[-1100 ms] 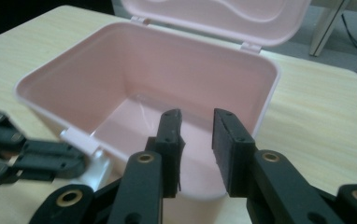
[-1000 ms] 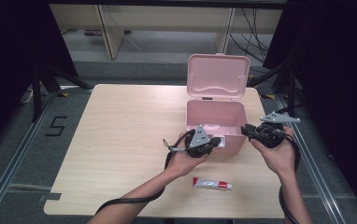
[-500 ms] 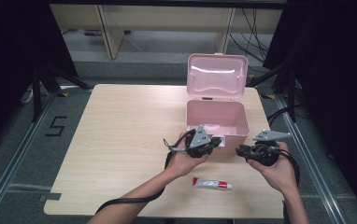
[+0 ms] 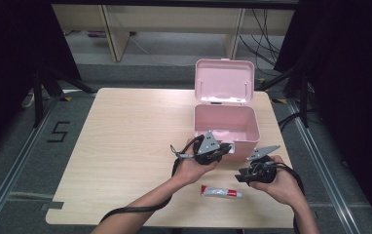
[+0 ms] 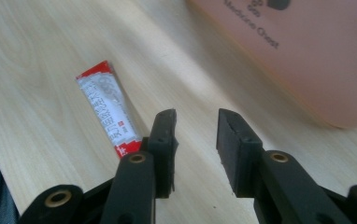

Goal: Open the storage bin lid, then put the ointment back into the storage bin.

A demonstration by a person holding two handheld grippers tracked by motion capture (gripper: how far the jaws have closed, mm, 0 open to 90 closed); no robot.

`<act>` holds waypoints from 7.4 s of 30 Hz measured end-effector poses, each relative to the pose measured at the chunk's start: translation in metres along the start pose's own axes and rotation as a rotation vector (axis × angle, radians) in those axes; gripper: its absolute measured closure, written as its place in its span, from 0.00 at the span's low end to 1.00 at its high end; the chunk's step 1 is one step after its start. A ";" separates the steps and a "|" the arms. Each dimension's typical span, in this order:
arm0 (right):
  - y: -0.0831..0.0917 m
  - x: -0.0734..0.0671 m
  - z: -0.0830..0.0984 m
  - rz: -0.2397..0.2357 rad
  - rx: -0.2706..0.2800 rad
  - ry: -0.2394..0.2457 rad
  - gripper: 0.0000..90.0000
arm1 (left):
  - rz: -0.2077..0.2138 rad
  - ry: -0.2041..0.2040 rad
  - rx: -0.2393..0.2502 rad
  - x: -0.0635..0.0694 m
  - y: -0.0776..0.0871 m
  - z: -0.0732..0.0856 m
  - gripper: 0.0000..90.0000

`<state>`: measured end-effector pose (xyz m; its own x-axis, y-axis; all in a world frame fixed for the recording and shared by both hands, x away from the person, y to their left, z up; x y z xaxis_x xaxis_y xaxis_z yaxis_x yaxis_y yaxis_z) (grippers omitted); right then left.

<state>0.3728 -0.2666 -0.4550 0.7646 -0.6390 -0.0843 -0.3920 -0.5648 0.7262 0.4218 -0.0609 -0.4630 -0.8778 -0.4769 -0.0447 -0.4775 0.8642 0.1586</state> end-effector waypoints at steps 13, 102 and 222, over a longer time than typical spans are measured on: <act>-0.009 -0.007 -0.001 -0.037 -0.036 0.015 0.73 | 0.003 -0.005 0.001 0.001 0.002 -0.002 0.89; -0.078 -0.054 -0.035 -0.158 -0.621 0.517 0.76 | -0.143 -0.047 -0.061 -0.051 0.128 0.008 0.77; -0.003 -0.022 -0.110 -0.130 -0.594 0.525 0.79 | -0.249 0.037 -0.073 -0.080 0.166 0.036 0.71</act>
<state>0.4133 -0.1931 -0.3802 0.9841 -0.1745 0.0318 -0.0585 -0.1506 0.9869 0.4111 0.1265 -0.4684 -0.7312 -0.6798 -0.0556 -0.6734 0.7064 0.2181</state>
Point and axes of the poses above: each handheld gripper's, and its own axes: y roughly backward along the jaws, z roughly out of its underside, x roughly to its right, the point moved 1 cm from there along -y, roughly forward along the jaws, and after that the axes turned 8 degrees about x, right-handed, at the moved point
